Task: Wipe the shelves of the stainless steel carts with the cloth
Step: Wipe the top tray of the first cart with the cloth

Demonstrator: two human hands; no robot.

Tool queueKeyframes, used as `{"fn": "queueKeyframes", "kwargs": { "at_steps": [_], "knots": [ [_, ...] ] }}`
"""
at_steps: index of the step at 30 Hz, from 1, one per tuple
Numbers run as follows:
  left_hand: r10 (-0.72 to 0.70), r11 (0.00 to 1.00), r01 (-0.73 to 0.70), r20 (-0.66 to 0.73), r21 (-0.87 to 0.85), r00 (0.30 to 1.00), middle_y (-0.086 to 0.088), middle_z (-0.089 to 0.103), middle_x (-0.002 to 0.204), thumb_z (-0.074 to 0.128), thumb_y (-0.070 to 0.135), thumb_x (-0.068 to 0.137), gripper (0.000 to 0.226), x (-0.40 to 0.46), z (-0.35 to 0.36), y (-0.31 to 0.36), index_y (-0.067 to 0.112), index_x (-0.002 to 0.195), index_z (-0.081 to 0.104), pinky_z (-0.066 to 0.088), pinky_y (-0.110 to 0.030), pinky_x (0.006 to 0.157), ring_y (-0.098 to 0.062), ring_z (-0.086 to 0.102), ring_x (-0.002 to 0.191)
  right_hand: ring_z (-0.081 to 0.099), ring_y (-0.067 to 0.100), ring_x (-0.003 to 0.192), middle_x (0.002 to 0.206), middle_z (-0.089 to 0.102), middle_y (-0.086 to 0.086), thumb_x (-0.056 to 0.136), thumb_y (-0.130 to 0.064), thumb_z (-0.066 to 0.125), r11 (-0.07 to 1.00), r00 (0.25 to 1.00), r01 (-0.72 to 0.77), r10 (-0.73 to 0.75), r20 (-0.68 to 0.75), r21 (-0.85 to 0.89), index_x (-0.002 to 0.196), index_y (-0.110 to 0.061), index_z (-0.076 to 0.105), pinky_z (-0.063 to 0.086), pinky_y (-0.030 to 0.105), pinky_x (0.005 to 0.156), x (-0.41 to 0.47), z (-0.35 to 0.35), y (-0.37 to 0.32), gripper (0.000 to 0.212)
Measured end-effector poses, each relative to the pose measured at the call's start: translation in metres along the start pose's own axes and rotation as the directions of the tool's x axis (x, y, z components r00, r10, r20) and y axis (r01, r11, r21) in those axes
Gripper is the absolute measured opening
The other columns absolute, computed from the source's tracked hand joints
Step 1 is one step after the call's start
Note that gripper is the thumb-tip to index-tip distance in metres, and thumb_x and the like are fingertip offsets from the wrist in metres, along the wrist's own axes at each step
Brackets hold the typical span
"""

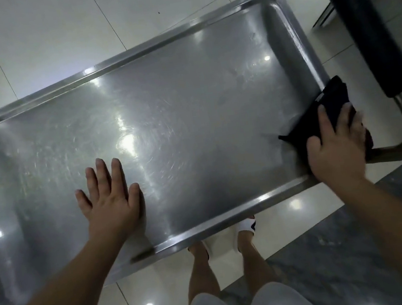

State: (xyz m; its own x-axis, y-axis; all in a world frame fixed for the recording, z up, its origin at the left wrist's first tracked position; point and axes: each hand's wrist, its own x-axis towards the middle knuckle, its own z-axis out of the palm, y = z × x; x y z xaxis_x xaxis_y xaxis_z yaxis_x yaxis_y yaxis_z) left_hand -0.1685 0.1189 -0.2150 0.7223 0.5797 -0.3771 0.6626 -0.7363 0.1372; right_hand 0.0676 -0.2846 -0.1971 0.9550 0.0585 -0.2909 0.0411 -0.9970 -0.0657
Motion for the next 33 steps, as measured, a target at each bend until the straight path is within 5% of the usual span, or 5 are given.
{"fn": "queueKeyframes", "kwargs": {
  "at_steps": [7, 14, 23, 28, 33],
  "knots": [
    [-0.008, 0.999, 0.006, 0.056, 0.034, 0.998, 0.007, -0.032, 0.169, 0.007, 0.064, 0.098, 0.072, 0.003, -0.002, 0.001, 0.042, 0.161, -0.021, -0.014, -0.056, 0.125, -0.015, -0.033, 0.154, 0.002, 0.030, 0.158, 0.170, 0.015, 0.001, 0.100, -0.052, 0.032, 0.773, 0.771, 0.629, -0.634, 0.056, 0.081, 0.162, -0.031, 0.020, 0.009, 0.051, 0.126, -0.101, 0.053, -0.172, 0.067],
    [0.031, 0.999, -0.033, 0.047, 0.033, 0.998, 0.010, -0.042, 0.163, 0.005, 0.064, 0.101, 0.069, 0.004, -0.001, -0.006, 0.043, 0.157, -0.030, -0.013, -0.058, 0.124, -0.015, -0.037, 0.151, 0.001, 0.027, 0.158, 0.171, 0.012, -0.002, 0.104, -0.054, 0.030, 0.537, 0.537, 0.843, -0.840, 0.075, -0.022, 0.162, -0.033, 0.020, 0.006, 0.049, 0.127, -0.065, 0.057, -0.236, 0.063],
    [0.037, 0.999, -0.038, 0.050, 0.027, 0.998, 0.010, -0.040, 0.164, 0.000, 0.067, 0.098, 0.069, 0.004, -0.001, -0.006, 0.044, 0.155, -0.032, -0.014, -0.059, 0.124, -0.014, -0.039, 0.150, 0.009, 0.045, 0.153, 0.169, 0.009, 0.020, 0.096, -0.063, 0.020, 0.964, 0.966, 0.251, -0.255, -0.045, -0.084, 0.159, -0.044, 0.014, 0.012, 0.063, 0.122, 0.117, -0.019, -0.053, 0.066],
    [0.030, 0.999, -0.032, 0.049, 0.033, 0.998, 0.008, -0.040, 0.165, 0.002, 0.064, 0.099, 0.070, 0.003, -0.002, -0.006, 0.042, 0.157, -0.031, -0.015, -0.059, 0.124, -0.015, -0.039, 0.151, 0.004, 0.048, 0.152, 0.169, 0.004, 0.019, 0.096, -0.063, 0.018, 0.996, 0.994, 0.093, -0.093, -0.057, -0.006, 0.161, -0.038, 0.012, 0.008, 0.061, 0.123, 0.111, -0.020, -0.059, 0.069],
    [0.041, 0.999, -0.042, 0.034, 0.029, 0.999, 0.007, -0.040, 0.165, 0.000, 0.064, 0.099, 0.069, 0.005, 0.000, -0.005, 0.041, 0.157, -0.030, -0.014, -0.059, 0.124, -0.016, -0.038, 0.151, 0.017, 0.047, 0.152, 0.167, 0.023, 0.017, 0.095, -0.056, 0.031, 0.866, 0.868, 0.496, -0.497, -0.001, -0.066, 0.159, -0.032, 0.031, 0.020, 0.058, 0.120, 0.036, 0.000, -0.149, 0.068]
  ]
}}
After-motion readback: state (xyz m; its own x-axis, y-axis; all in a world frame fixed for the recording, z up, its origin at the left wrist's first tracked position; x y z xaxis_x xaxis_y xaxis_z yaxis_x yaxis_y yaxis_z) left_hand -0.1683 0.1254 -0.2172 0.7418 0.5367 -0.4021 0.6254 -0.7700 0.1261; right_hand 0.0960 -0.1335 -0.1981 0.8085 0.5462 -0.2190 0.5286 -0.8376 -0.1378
